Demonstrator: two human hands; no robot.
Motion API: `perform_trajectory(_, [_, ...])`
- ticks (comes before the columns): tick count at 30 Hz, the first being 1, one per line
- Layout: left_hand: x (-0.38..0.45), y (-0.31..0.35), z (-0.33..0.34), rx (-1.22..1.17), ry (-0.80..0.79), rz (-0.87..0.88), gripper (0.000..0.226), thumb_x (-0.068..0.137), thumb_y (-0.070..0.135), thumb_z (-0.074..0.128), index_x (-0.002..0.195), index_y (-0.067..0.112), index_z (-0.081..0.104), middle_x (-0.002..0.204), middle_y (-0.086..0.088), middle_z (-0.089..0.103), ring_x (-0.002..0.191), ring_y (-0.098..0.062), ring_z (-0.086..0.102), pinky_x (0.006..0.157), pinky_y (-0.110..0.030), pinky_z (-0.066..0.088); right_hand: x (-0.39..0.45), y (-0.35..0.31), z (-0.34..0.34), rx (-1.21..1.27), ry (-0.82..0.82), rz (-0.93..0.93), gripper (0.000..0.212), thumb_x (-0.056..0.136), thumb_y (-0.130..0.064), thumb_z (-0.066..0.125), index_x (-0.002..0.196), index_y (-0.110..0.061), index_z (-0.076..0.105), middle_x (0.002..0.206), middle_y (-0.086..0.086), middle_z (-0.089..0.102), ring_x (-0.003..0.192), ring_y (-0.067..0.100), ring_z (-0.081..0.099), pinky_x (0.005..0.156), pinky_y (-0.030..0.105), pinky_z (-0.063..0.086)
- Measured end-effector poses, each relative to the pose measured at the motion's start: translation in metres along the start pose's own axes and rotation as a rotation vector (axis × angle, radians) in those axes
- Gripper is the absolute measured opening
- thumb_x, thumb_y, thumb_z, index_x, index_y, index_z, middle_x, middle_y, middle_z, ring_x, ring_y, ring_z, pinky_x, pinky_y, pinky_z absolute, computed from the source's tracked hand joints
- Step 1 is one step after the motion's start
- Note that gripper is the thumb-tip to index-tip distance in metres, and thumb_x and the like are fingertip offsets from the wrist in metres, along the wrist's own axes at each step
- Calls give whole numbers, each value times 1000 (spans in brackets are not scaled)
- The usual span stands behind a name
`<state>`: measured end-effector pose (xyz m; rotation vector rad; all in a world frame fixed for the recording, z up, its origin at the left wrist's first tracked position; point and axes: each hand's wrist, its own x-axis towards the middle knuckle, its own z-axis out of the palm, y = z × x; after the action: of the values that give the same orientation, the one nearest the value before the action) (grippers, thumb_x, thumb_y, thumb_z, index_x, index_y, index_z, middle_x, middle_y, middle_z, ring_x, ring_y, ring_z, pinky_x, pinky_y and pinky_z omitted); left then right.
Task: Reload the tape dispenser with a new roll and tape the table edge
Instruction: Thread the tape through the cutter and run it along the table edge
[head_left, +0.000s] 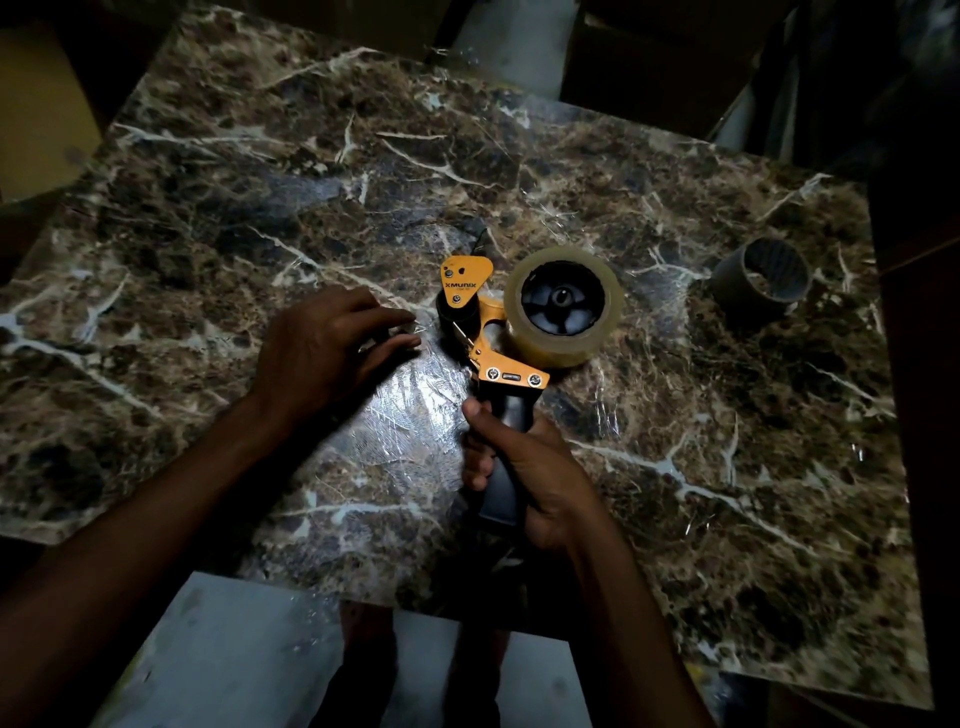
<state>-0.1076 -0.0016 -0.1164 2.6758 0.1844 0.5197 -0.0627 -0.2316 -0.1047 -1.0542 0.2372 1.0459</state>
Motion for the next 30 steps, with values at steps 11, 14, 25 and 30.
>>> perform_trajectory(11, [-12,-6,-5,88,-111,152,42,103,46,66,127,14,77,136,-10,75,127,-35,70,105,-50,53,-1,-2,-1,-62,18,-44,26,88,-17,76,85,-15,51,57,4,39,43,14,42,44,25,40])
perform_trajectory(14, [-27,-8,-6,57,-200,127,54,102,50,62,141,13,69,148,-11,66,137,-37,63,108,-53,55,-1,0,-2,-73,14,-67,26,86,-17,76,90,-12,51,56,2,39,41,11,42,40,24,40])
perform_trajectory(25, [-31,-37,-22,5,-541,224,96,99,83,25,170,18,17,177,-5,20,166,-30,14,132,-55,21,-21,0,-11,-266,20,-92,17,96,-19,71,81,-15,64,58,5,42,47,17,40,47,28,38])
perform_trajectory(30, [-26,-45,-27,17,-608,297,95,100,81,28,171,20,13,180,-2,13,168,-26,4,134,-54,16,-40,-7,-16,-295,31,-115,24,95,-26,71,77,-17,58,60,6,41,49,17,38,49,29,34])
